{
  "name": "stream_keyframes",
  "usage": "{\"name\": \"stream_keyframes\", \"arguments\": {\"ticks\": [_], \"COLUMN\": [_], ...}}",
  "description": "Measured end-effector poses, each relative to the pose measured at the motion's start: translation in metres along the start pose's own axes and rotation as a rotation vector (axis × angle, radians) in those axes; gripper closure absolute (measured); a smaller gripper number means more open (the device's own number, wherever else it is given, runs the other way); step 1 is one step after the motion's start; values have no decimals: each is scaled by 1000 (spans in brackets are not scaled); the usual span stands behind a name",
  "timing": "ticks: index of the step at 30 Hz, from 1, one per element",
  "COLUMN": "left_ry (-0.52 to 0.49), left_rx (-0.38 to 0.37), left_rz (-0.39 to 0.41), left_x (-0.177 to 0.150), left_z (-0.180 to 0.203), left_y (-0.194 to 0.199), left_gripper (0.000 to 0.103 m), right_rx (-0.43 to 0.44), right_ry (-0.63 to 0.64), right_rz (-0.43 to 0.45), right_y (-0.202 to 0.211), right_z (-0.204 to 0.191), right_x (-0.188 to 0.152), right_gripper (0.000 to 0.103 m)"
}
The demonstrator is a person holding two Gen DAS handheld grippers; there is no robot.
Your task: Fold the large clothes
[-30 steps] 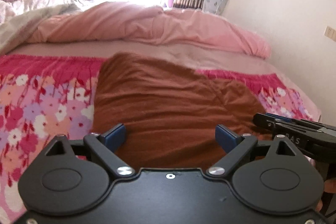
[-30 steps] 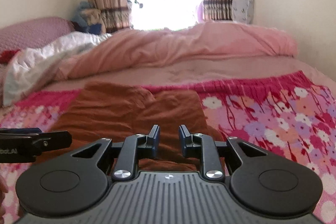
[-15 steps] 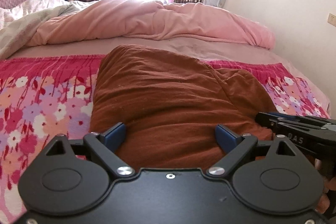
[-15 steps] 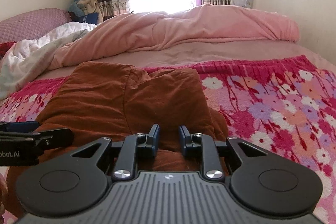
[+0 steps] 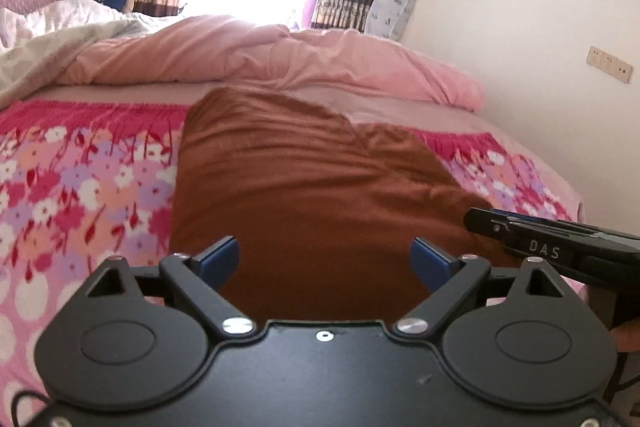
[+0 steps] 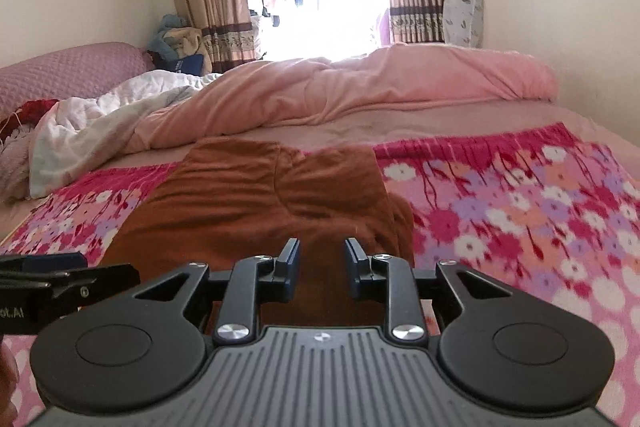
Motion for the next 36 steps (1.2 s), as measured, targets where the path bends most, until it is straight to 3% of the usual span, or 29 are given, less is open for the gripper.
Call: {"name": "stream_keyframes", "arguments": {"ticks": [9, 23, 28, 32, 36], "left_ry": [-23, 10, 39, 28, 42], "left_rx": [11, -17, -11, 23, 39], "left_rz": [-46, -33, 3, 40, 42], "left_x": [-17, -13, -9, -18, -40], "left_z": [-1, -6, -1, 9, 17], "left_y": [-28, -24, 11, 56, 91], "left_gripper": [9, 9, 9, 8, 8], "right_rx": [-19, -46, -45, -46, -51], "right_ry": [0, 23, 19, 23, 15], "right_rz": [-35, -29, -23, 15, 42], "right_y": [-19, -21, -2, 36, 76], "right_z": [6, 0, -2, -4, -8], "right_x": [-23, -30, -24, -27, -39], "right_gripper": [72, 72, 71, 54, 43]}}
Point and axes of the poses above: each gripper's, at about its wrist camera, not at the fingertips, and y roughly against the way its jaws point, z to its right, x to its top, the point moved 1 cm from there along -y, roughly the way its jaws point, and after that the axes turned 5 degrees about -z, right-handed, at the moved point
